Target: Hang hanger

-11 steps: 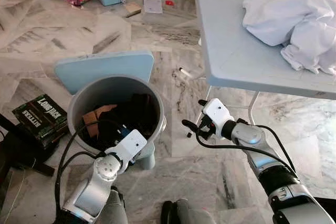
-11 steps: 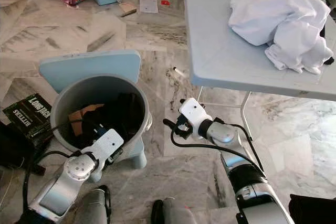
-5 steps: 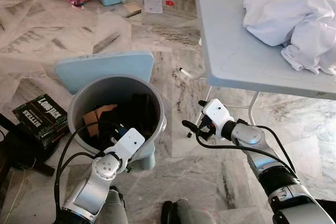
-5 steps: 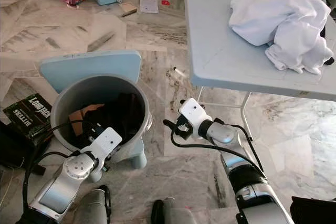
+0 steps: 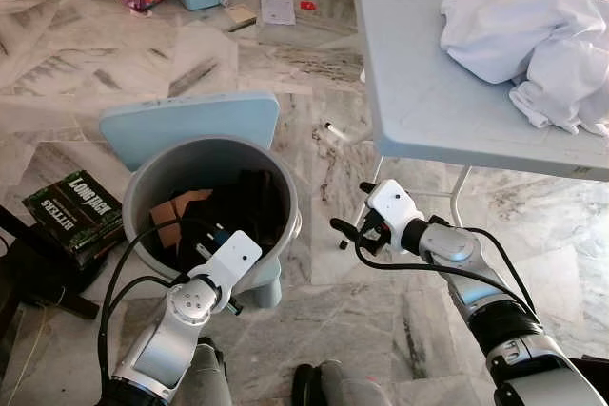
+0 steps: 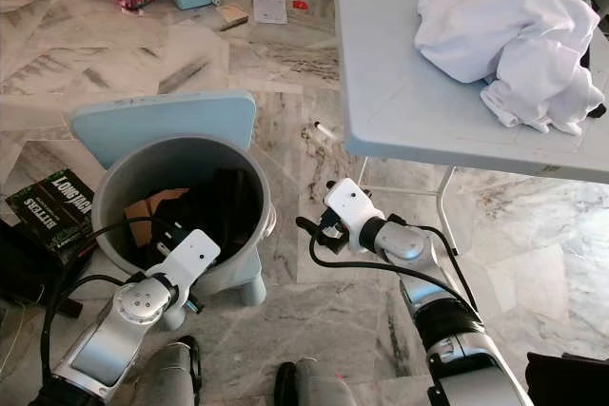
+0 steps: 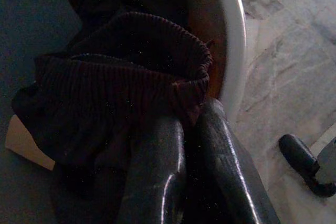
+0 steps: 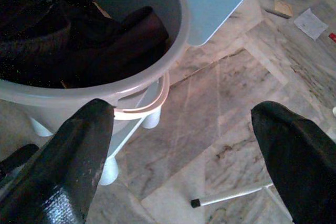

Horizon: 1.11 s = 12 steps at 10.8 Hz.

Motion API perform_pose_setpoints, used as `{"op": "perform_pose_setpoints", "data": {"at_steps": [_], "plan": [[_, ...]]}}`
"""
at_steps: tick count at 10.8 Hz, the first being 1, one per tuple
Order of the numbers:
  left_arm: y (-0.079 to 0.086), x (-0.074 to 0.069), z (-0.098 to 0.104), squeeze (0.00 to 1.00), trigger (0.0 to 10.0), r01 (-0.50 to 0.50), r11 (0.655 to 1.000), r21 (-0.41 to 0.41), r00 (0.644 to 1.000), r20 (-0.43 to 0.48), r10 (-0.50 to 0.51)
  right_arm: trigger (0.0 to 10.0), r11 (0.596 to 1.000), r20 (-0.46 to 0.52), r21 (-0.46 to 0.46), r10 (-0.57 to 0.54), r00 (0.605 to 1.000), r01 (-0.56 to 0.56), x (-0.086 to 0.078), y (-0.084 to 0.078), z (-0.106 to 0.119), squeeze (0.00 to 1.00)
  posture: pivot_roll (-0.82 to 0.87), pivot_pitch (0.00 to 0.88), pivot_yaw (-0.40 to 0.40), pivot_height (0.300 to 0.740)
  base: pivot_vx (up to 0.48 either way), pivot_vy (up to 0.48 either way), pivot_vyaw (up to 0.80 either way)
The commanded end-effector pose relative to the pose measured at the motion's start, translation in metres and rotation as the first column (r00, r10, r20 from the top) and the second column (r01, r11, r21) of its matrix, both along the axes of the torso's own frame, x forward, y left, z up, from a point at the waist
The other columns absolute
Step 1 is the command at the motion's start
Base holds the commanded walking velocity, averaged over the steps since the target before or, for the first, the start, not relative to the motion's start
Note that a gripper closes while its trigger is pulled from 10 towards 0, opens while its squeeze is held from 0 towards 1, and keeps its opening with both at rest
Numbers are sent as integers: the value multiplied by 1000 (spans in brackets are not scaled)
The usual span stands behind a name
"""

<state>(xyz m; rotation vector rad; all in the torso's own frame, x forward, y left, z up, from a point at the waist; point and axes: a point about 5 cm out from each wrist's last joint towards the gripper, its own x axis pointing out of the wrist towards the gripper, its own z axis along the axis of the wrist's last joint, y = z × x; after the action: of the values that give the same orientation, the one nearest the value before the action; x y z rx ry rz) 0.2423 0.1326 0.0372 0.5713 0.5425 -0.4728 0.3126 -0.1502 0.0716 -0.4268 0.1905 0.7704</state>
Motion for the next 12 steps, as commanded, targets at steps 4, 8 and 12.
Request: {"op": "perform_pose_setpoints", "data": {"at_steps": [4, 8, 12], "plan": [[17, 9, 8, 0, 0, -145, 985, -91, 983, 100, 154, 10000, 999, 12, 18, -38, 999, 38, 2, -2, 1, 843, 17, 126, -140, 740, 0, 0, 0], [37, 36, 88, 0, 0, -123, 984, -128, 708, 683, 178, 10000, 990, 86, 78, -121, 989, 114, 9, -1, 10, 847, 33, 96, -132, 740, 0, 0, 0], [26, 50, 149, 0, 0, -40, 993, -109, 426, 897, 116, 10000, 987, 110, 88, -146, 983, 136, 13, 4, 11, 847, 44, 70, -132, 740, 0, 0, 0]]}}
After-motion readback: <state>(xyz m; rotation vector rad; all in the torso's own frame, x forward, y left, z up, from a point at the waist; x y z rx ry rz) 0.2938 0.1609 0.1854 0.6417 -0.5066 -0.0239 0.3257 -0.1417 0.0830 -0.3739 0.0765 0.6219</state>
